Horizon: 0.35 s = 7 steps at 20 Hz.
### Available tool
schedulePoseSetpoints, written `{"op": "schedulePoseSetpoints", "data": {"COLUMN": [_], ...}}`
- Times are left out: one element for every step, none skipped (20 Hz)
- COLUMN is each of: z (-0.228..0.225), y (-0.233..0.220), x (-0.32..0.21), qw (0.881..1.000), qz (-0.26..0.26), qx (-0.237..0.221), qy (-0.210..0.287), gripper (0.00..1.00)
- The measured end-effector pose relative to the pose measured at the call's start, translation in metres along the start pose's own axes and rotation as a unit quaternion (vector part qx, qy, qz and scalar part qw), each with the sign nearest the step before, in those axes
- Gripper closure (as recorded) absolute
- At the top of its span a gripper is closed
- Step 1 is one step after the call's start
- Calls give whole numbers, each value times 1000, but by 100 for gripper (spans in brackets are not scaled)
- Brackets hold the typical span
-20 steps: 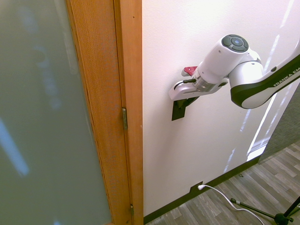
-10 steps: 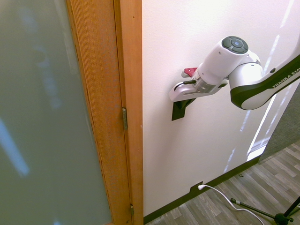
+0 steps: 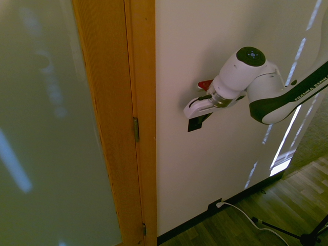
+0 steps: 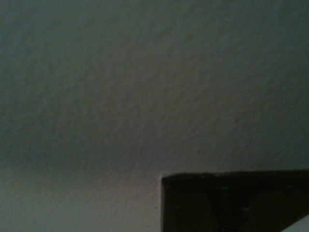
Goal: Turn off the light
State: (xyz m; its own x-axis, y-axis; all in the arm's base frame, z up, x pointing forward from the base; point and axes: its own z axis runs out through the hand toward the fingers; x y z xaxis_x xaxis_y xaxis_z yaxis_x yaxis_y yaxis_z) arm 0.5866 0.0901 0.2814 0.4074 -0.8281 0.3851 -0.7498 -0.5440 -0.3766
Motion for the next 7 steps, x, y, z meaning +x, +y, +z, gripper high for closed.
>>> {"op": "schedulePoseSetpoints", "data": {"z": [-2,-3,-5,-7,-9,-11,-14], "y": [3,8,15,21,25,28,32], "x": [-3,-8,-15,-22,-28,-32,-37], "qw": [1000,1000,1000,1000,1000,999,999], "qz": [-5,-8,-11,-14,-17,-20,-25], "qx": [-1,-7,-12,-16,-20,-22,-23], "qy": [0,-3,-8,-13,-16,-19,-21], "gripper": [0,0,0,0,0,0,0]}}
